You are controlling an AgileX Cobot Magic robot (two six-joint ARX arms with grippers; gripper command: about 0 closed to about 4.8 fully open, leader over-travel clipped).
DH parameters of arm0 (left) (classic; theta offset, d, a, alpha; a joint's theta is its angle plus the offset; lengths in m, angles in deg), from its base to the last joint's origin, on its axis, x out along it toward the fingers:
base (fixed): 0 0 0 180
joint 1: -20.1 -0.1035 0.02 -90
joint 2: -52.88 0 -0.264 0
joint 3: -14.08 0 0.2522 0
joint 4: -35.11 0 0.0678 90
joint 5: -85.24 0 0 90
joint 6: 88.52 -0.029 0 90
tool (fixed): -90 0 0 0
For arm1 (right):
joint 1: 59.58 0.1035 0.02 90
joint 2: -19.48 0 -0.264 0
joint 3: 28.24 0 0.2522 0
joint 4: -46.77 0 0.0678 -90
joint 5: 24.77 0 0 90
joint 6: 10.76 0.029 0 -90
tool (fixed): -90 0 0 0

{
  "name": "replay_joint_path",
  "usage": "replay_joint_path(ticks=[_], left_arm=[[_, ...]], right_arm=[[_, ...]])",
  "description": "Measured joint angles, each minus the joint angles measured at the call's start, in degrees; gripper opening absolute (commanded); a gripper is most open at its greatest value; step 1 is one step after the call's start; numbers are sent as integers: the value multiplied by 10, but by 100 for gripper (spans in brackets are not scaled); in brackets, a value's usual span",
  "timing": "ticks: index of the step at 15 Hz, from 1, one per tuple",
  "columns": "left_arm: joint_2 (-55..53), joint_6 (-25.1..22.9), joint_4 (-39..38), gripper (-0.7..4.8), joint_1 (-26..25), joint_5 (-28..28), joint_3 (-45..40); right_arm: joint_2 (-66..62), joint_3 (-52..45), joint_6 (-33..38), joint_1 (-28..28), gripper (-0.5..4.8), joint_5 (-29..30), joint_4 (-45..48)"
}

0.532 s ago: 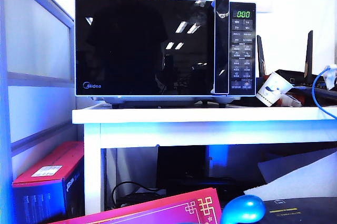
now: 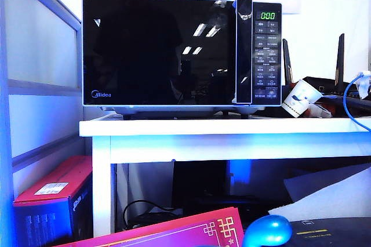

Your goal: Open the microwave door, place the orange inside the microwave, then close the microwave door.

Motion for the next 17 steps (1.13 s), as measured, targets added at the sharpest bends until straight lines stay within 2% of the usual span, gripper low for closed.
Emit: replay_joint_path(ticks=[1, 3, 4, 5, 6, 8, 9, 11, 14, 15, 17], left_arm=[[0, 13, 5, -5, 0, 0, 0], [0, 70, 52, -5, 0, -2, 0], [0, 100, 68, -5, 0, -10, 9], [0, 113, 62, -5, 0, -40, 34], [0, 117, 64, -5, 0, -65, 63], [-4, 114, 68, -5, 0, -89, 120], [-27, 105, 68, -5, 0, -102, 153], [-84, 100, 62, -5, 0, -103, 196], [-183, 99, 69, -5, 0, -103, 311], [-250, 97, 70, -5, 0, -81, 379], [-327, 75, 66, -5, 0, -24, 463]], right_arm=[[0, -1, 0, 0, -5, 0, 17], [0, 0, 21, 0, -5, 0, 87], [0, 8, 99, 0, -5, -10, 139], [0, 26, 143, 0, -5, -30, 143], [0, 46, 156, 0, -5, -34, 144], [0, 89, 141, 0, -5, -33, 140], [-3, 120, 110, 0, -5, -24, 143], [-30, 174, 84, 0, -5, -14, 134], [-96, 275, 49, 0, -5, -14, 135], [-139, 326, 38, 0, -5, -14, 135], [-193, 378, 37, 0, -5, -14, 133]])
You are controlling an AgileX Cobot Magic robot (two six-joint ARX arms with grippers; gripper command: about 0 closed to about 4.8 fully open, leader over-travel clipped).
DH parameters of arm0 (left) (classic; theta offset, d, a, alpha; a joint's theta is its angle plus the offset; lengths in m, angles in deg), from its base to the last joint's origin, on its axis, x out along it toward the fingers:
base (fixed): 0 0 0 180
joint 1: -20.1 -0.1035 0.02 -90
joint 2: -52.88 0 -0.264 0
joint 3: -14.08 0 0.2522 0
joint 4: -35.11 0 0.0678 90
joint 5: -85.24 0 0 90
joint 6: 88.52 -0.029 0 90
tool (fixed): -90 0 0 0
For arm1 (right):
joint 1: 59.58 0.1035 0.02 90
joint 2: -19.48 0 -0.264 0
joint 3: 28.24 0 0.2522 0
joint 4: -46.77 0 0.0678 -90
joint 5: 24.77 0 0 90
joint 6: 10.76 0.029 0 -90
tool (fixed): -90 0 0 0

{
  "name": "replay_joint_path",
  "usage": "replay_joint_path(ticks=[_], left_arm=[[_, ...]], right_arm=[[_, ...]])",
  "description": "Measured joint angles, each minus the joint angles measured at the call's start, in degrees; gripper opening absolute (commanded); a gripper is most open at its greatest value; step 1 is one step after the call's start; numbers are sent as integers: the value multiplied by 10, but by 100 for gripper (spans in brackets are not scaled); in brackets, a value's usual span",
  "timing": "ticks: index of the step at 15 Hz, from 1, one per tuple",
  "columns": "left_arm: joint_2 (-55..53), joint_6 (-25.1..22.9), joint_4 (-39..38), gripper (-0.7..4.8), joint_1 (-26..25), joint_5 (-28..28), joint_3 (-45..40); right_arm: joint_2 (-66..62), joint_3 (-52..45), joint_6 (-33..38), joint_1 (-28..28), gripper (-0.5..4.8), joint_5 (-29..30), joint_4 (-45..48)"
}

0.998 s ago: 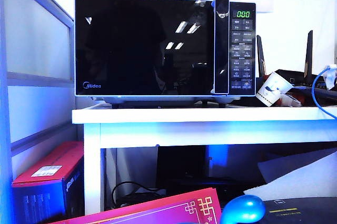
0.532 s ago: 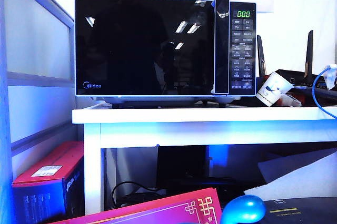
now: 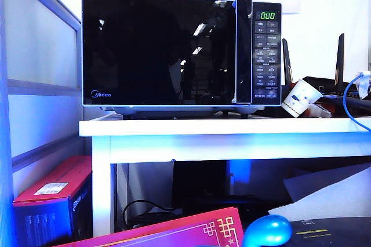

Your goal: Open the microwave door, place the orange inside the microwave, then close the microwave door.

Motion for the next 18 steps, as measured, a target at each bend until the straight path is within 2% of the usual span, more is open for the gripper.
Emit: replay_joint_path(ticks=[3, 4, 6, 9, 15, 18], left_arm=[[-91, -27, 4, -5, 0, 59, 107], [-137, -39, -4, -5, 0, 95, 152], [-189, -51, -4, -5, 0, 138, 205], [-269, -80, -4, -5, 0, 189, 285], [-410, -92, -5, -5, 1, 204, 395], [-470, -92, 11, -5, 1, 204, 421]], right_arm=[[-62, 56, 0, 0, -5, 0, 1], [-89, 78, -5, 0, -5, 1, 1], [-132, 114, -36, 0, -5, 31, 2], [-202, 163, -45, 0, -5, 72, -2], [-349, 275, -79, 0, -5, 146, -2], [-401, 292, -85, 0, -5, 161, -5]])
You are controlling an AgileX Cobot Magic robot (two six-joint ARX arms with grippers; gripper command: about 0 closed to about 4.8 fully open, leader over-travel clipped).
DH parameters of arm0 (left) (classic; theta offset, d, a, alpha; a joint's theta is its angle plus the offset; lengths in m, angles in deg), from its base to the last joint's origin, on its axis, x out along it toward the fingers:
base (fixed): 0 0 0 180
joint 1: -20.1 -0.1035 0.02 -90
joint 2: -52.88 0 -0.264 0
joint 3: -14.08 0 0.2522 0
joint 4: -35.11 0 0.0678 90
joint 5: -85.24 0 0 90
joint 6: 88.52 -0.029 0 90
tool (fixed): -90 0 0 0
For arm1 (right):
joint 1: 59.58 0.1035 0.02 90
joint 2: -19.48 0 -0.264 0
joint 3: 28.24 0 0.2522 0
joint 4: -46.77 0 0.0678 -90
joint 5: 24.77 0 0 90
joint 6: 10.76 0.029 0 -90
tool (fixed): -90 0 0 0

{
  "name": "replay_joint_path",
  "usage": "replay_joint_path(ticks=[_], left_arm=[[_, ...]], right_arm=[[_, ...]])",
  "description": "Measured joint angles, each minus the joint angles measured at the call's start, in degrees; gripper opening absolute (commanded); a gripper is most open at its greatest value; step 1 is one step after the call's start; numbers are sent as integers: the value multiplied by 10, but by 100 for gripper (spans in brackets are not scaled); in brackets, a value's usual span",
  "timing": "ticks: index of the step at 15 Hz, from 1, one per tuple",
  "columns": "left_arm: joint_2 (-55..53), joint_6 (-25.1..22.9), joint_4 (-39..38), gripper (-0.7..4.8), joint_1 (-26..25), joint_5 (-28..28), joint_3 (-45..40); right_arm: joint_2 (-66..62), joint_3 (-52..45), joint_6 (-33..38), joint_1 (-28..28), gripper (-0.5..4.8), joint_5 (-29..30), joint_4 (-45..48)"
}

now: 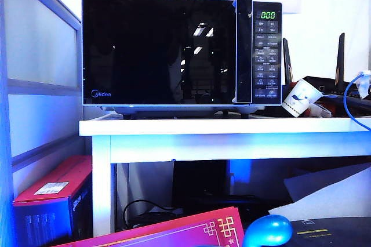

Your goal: Open the microwave door, place the orange inside the microwave, then close the microwave door.

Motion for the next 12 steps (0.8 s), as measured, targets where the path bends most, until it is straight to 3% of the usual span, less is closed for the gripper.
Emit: replay_joint_path(ticks=[5, 12], left_arm=[[-51, 0, 66, -5, 0, 22, 3], [-123, 0, 132, -5, 32, 9, 36]], right_arm=[[-19, 2, -6, 0, -5, -2, 23], [-47, 4, -11, 0, -5, -5, 37]])
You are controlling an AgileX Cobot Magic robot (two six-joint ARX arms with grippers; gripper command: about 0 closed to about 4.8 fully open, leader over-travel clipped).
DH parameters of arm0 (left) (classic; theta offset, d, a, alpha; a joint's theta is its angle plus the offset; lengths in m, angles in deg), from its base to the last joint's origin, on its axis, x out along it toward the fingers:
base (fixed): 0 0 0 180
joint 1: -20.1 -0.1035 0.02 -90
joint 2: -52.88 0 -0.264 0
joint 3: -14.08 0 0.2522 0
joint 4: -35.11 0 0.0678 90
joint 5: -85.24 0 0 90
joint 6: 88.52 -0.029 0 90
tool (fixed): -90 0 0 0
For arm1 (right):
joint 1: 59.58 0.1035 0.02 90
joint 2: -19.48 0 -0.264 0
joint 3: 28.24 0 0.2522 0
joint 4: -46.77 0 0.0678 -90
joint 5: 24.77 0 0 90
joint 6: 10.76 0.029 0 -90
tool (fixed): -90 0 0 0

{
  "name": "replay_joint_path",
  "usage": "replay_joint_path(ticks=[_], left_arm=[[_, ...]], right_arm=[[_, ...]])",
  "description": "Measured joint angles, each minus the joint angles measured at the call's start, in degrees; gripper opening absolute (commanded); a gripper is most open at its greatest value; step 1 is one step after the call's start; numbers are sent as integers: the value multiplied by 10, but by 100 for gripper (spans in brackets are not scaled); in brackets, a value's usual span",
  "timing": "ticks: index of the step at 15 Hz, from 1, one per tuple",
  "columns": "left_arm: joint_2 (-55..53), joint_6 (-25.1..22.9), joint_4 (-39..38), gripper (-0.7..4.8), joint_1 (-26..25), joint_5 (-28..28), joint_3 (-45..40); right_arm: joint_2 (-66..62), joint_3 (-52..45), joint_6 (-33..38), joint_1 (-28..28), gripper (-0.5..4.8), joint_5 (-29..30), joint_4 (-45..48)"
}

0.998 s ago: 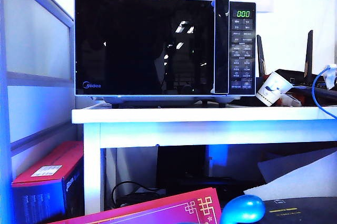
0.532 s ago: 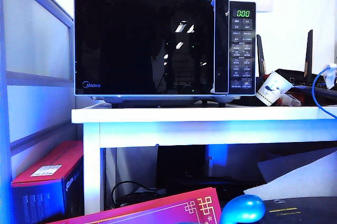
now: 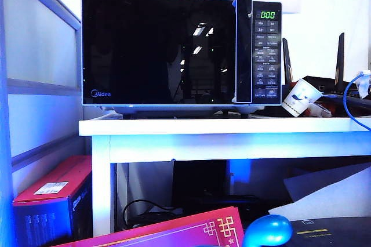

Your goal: Open the microwave door, place the orange inside the microwave, then close the microwave door.

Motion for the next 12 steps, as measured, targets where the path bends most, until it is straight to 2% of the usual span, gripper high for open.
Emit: replay_joint_path(ticks=[5, 6, 8, 12], left_arm=[[-88, 0, 4, 0, 32, -46, 90], [-96, -1, 14, 68, 36, -54, 93], [-104, -11, 17, 479, 41, -61, 93], [-105, -38, 20, 479, 60, -67, 92]], right_arm=[[0, 0, 0, 0, -5, 4, 0], [0, 0, 0, 0, -5, 4, 0], [0, 0, 0, 0, -5, 8, 0], [-5, 0, 0, 0, -5, 14, 0]])
